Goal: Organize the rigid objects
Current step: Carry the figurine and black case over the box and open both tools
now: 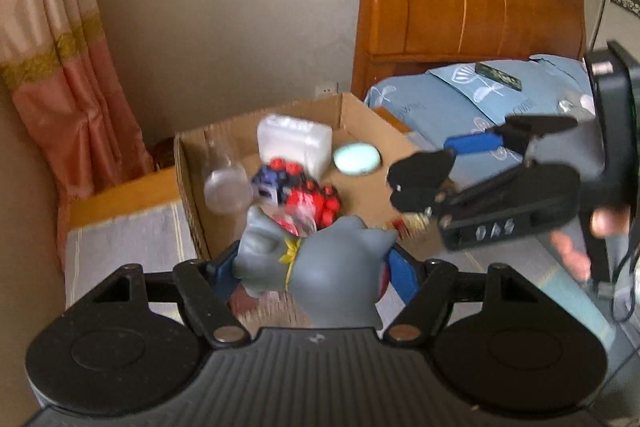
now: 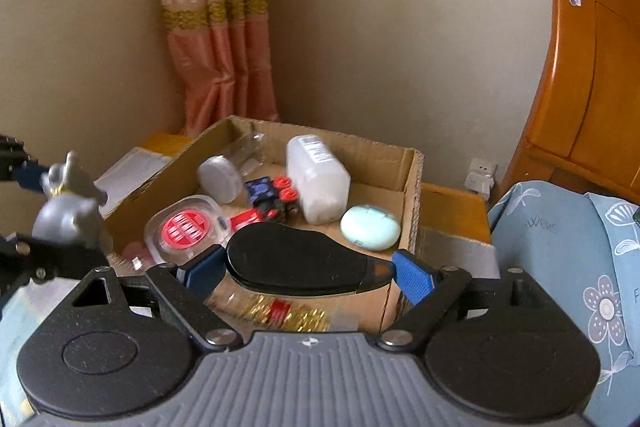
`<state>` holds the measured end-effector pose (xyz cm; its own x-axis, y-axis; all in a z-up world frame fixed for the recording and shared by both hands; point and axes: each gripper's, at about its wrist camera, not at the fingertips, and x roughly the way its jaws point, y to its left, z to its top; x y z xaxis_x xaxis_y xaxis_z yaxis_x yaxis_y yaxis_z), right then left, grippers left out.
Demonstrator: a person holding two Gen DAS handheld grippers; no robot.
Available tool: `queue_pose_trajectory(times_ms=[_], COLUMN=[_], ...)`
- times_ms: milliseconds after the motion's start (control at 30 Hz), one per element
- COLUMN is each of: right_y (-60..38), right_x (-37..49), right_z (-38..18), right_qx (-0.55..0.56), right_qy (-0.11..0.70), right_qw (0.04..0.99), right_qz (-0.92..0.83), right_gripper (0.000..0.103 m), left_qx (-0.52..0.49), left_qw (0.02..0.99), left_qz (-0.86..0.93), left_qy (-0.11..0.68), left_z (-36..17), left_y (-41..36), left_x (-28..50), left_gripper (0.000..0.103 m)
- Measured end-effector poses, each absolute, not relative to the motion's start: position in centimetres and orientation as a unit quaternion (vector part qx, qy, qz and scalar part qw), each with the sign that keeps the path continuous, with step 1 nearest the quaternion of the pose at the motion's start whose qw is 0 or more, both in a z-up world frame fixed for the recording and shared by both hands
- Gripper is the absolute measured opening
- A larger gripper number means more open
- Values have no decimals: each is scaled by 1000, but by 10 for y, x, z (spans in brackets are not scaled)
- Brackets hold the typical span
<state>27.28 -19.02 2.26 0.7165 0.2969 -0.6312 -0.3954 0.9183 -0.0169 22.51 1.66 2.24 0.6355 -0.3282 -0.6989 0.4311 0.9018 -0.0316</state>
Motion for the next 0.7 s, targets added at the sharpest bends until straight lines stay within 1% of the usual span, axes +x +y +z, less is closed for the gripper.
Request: queue_pose_trajectory(times_ms=[100, 133, 167, 467, 567, 600, 633, 667, 700], right_y=[-189, -189, -189, -216, -226, -229, -233, -236, -238], right_x=[284, 286, 287, 258, 245, 242, 239, 237, 235], right_z=[16, 13, 12, 11, 14, 15, 16, 17, 18], right_qx=[-88, -92, -95, -55, -35, -30, -24, -18, -13], right_qy=[328, 325, 323, 325, 321, 320, 320, 319, 318], right_qw=[923, 924, 925, 930, 933, 934, 935, 936, 937], right_qz=[181, 178, 174, 164, 157, 155, 154, 150, 147], right_gripper=[94, 97, 103, 103, 103, 103, 103, 103, 103], left_qx=[72, 75, 76, 87, 77, 73, 70, 66, 62], left_qw=[904, 904, 905, 899, 899, 900, 902, 905, 910], left_qz=[-208, -208, -208, -215, -221, -224, -226, -222, -217], left_qy=[367, 365, 364, 372, 370, 367, 362, 356, 349], left_z=[27, 28, 29, 21, 18, 18, 18, 18, 19], left_y=[8, 5, 2, -34, -46, -49, -52, -53, -54], left_x=[244, 250, 256, 303, 313, 315, 317, 317, 317], left_gripper=[73, 73, 73, 73, 75, 83, 94, 97, 97])
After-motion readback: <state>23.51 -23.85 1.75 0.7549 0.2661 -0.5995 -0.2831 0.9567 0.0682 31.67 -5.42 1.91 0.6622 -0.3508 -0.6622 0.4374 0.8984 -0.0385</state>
